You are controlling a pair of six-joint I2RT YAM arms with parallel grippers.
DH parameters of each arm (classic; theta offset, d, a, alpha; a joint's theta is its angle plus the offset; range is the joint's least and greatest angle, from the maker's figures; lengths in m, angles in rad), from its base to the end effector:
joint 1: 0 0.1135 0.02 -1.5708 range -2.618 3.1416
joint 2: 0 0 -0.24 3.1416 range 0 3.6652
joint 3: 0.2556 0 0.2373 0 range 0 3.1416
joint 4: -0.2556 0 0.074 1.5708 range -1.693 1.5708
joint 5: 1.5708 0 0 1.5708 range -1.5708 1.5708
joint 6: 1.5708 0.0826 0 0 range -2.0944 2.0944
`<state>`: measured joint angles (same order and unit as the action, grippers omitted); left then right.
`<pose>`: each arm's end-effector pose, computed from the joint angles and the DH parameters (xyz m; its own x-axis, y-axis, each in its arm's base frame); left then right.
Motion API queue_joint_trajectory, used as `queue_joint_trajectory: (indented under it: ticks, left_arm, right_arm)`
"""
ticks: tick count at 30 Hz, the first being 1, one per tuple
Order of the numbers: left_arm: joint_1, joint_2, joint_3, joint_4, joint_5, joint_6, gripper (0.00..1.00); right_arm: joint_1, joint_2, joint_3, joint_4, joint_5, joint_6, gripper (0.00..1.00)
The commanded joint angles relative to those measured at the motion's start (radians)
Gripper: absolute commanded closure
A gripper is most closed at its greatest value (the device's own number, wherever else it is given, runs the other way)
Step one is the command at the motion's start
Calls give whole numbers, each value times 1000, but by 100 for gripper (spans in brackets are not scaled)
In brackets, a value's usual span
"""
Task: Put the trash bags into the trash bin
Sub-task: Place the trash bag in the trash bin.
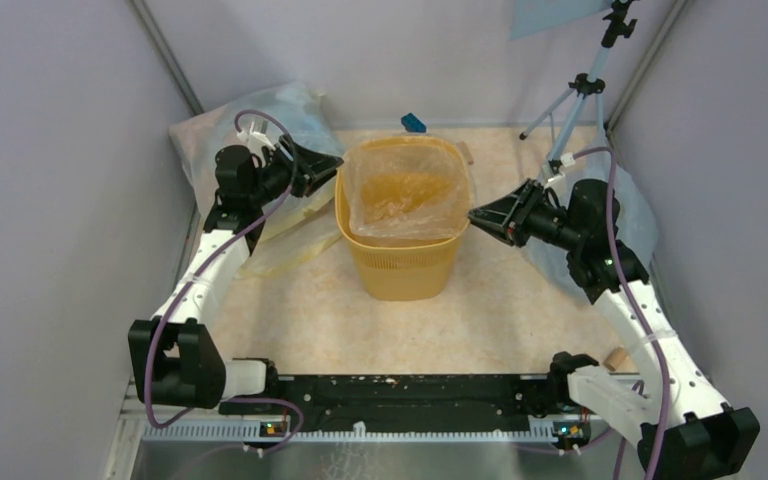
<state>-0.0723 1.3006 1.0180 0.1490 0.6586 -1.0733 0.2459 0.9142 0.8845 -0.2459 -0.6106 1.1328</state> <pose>0.3267 -0.0743 0.3198 -0.6452 -0.6501 -0.4013 0.1992 0.3640 -0.9099 0.2223 0.1046 0.3182 -0.7772 0.5699 -0.2668 -0.0725 0.3401 0.9376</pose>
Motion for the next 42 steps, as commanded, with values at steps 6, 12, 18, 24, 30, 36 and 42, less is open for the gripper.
queue_joint_trajectory:
  ticks: [6,12,18,24,30,36,42]
  left_arm:
    - [5,-33,31,17,16,19,48]
    - [5,-36,31,7,15,24,48]
    - [5,-38,37,0,13,30,48]
    - [5,-27,46,-4,25,36,44]
    - [12,13,98,-28,52,51,36]
    - [24,40,91,53,52,-11,38]
    - [26,108,140,62,84,-22,40]
  right_arm:
    - [-2,-17,66,2,-17,-36,56]
    - [-3,-15,70,-12,-19,-39,94]
    - [-3,-17,82,-41,-14,-54,100]
    - [-3,-15,57,-76,-5,-61,100]
    - [-3,13,44,-41,-25,-57,100]
    - [-3,19,40,-23,-36,-53,100]
    - [-3,26,42,-20,-40,-55,100]
